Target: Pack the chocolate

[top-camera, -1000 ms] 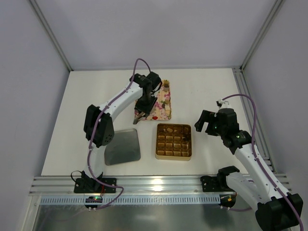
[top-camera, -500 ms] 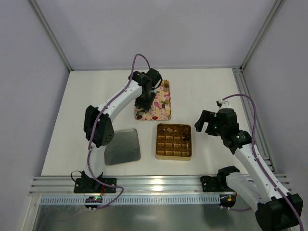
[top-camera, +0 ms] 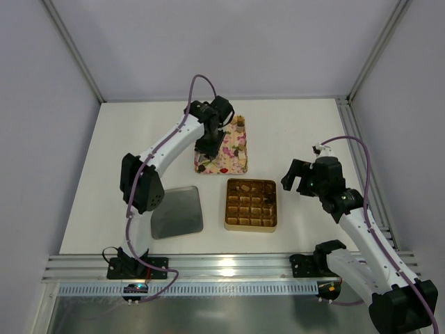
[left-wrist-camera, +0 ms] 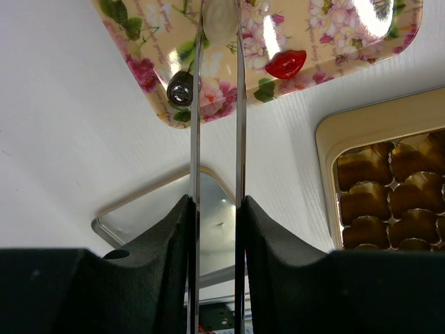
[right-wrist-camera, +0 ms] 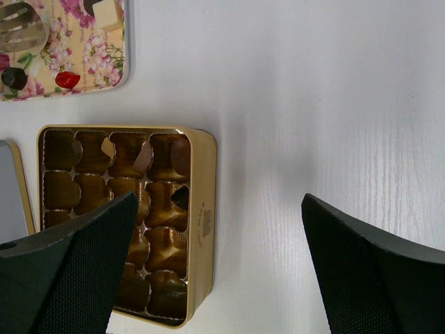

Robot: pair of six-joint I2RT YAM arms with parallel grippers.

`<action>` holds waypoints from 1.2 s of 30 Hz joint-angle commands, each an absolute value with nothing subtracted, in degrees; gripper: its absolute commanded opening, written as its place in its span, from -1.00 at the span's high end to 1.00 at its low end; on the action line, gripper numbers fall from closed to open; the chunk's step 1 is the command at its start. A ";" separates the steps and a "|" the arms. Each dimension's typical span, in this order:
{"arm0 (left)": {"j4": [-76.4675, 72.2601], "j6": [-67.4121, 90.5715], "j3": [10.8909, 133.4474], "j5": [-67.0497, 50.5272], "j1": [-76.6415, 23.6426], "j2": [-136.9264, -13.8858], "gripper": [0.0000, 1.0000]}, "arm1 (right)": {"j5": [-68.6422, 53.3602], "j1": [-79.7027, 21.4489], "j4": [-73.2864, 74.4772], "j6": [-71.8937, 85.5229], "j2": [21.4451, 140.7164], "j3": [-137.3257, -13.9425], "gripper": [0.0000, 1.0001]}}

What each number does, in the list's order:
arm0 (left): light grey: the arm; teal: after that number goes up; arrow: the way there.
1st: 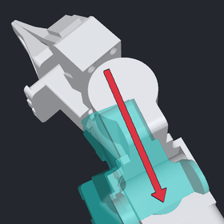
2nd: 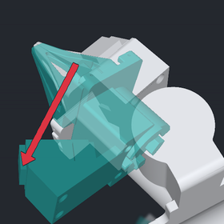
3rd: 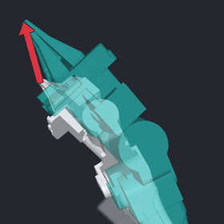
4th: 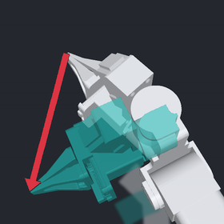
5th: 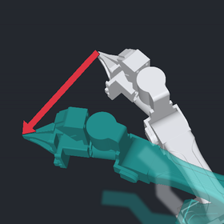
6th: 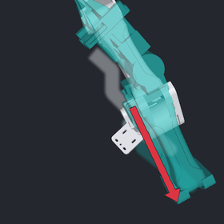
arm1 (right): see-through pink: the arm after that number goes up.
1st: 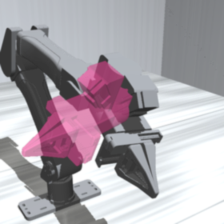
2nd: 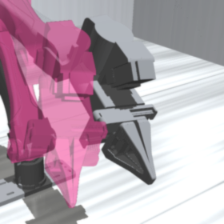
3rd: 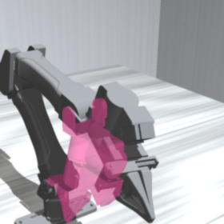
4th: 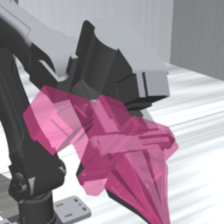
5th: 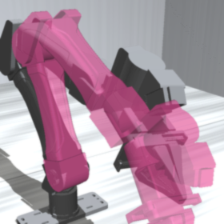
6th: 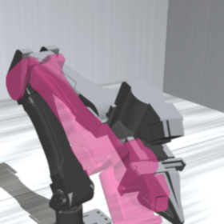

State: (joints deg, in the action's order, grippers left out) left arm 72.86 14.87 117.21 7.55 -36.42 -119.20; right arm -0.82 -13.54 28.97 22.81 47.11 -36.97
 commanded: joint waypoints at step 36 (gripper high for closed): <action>76.38 22.23 120.76 6.33 -50.44 -105.74 0.34 | -0.97 -13.62 27.86 23.99 47.29 -38.93 -1.00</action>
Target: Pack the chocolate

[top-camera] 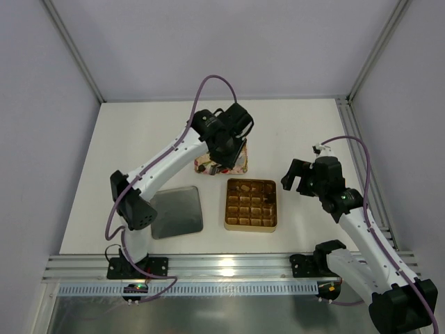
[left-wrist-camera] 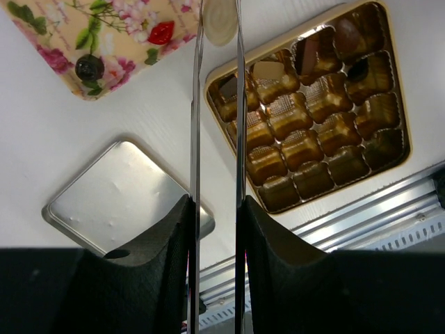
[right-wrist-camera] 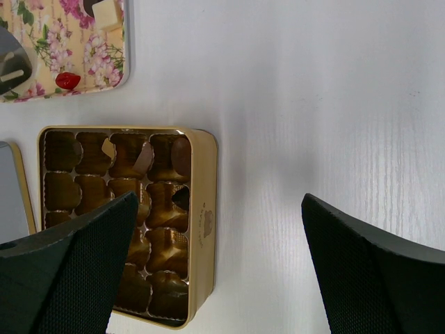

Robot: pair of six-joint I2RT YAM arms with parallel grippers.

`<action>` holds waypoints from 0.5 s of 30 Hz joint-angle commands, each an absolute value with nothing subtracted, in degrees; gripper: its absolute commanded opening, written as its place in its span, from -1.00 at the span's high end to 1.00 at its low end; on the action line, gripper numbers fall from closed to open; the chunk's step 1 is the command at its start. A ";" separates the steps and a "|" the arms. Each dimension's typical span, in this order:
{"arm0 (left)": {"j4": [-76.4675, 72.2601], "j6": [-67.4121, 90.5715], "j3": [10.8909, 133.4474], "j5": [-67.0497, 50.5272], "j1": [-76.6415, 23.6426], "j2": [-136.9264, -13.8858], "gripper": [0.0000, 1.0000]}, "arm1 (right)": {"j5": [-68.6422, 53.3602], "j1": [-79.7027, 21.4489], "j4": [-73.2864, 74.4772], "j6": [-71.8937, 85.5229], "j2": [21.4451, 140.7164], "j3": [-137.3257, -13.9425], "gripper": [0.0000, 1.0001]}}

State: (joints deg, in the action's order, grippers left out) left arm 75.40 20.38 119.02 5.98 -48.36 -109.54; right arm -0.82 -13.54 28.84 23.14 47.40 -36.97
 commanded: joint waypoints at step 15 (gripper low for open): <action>75.23 27.07 114.09 8.44 -62.57 -104.06 0.34 | -0.70 -13.62 29.35 24.43 45.53 -38.58 -0.99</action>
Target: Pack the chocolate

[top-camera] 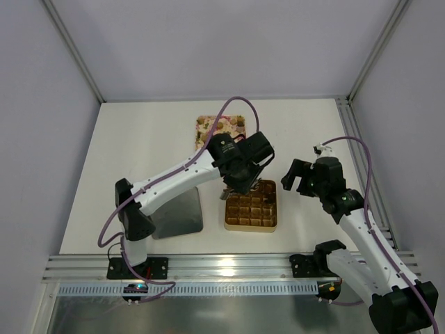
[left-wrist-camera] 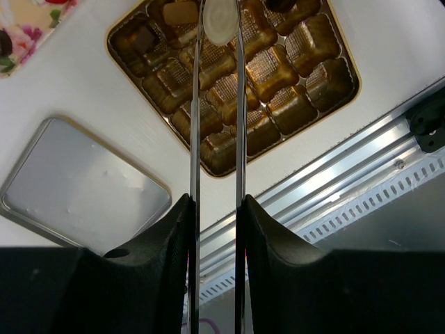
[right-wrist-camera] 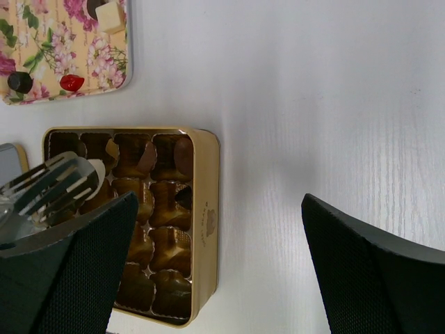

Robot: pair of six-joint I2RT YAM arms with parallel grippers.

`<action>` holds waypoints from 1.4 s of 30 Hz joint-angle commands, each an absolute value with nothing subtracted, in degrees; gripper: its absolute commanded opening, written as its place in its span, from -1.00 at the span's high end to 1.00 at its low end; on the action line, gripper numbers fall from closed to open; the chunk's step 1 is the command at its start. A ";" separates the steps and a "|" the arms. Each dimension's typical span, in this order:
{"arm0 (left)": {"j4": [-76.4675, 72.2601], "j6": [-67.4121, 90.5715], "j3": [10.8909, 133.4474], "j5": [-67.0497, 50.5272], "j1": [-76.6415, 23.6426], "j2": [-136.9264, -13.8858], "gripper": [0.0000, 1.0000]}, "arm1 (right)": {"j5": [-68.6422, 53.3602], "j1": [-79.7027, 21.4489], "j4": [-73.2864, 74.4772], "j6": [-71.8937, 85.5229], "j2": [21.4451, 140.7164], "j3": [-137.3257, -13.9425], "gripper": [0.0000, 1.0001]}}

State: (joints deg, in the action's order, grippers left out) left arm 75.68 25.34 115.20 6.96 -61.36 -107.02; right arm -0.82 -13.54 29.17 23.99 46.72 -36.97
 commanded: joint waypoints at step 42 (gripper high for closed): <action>74.18 26.37 115.83 11.60 -65.22 -106.70 0.16 | -0.44 -13.54 30.85 24.35 43.60 -38.41 -0.99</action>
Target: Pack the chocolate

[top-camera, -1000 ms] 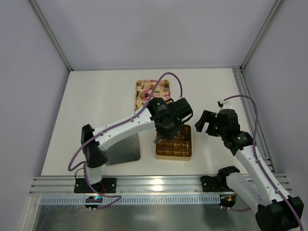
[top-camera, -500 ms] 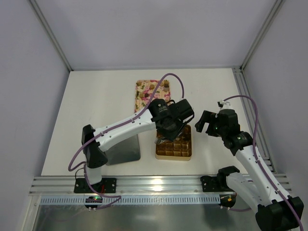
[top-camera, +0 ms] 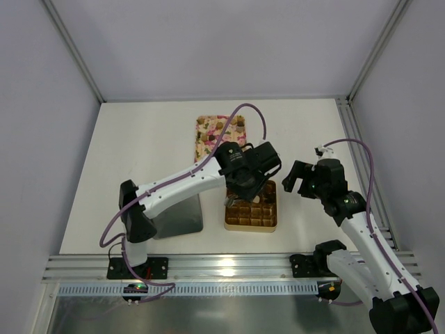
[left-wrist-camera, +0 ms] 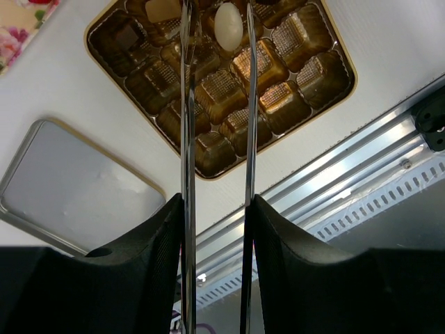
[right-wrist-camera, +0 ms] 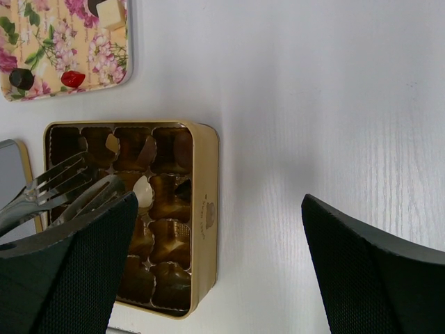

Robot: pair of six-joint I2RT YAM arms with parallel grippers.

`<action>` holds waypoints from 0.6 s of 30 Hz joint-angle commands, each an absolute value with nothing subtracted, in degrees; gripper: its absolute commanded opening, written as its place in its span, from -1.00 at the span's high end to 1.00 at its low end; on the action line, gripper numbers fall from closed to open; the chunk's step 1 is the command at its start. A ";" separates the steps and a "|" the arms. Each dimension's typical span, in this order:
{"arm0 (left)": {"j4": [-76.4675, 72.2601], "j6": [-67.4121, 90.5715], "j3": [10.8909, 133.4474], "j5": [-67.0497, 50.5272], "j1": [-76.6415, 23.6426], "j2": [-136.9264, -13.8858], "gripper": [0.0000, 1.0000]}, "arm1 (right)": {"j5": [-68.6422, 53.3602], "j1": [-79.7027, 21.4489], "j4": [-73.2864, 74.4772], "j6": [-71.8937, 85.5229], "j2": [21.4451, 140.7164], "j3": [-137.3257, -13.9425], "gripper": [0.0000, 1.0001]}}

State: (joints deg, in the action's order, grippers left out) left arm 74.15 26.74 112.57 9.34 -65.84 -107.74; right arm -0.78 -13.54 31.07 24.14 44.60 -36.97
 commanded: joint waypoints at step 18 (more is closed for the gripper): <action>75.94 19.08 127.70 8.44 -46.76 -112.93 0.11 | -1.49 -13.62 29.71 23.38 46.05 -39.29 -0.99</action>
